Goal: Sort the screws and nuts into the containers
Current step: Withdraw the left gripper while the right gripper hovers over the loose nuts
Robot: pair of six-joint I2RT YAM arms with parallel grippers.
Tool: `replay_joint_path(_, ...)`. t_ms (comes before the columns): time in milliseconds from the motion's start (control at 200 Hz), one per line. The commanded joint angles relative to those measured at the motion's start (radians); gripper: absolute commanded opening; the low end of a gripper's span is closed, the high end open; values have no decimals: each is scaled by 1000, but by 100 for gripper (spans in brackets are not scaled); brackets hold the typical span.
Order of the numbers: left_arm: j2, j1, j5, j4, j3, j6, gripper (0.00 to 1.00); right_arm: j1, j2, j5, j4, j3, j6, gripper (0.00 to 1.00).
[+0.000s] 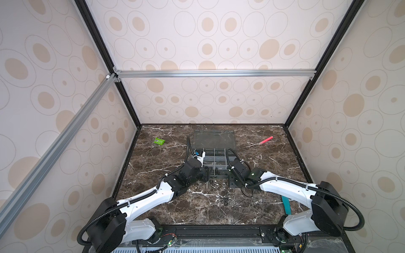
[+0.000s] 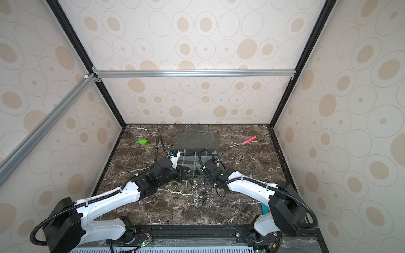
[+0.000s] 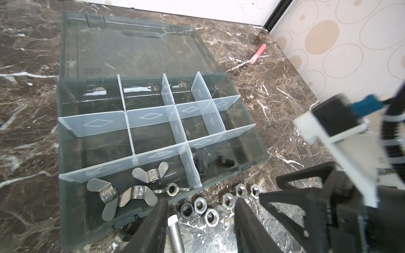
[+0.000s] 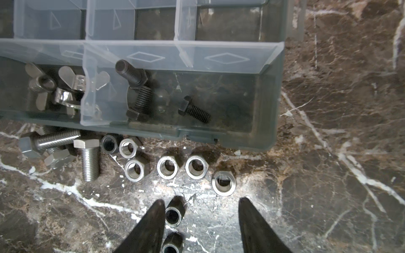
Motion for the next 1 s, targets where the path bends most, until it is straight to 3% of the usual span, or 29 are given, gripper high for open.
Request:
replay_joint_path(0,-38,7,-52,10,-28,-32,49,10,27,-20,-6,44,-4,57)
replay_joint_path(370,-102,8,-100,-4,-78,-12,51,11,107,-63,-18,102,-20,57)
replay_joint_path(995,-177,10,-132,-42,-90,7,52,32,40,-53,4,28,36,57)
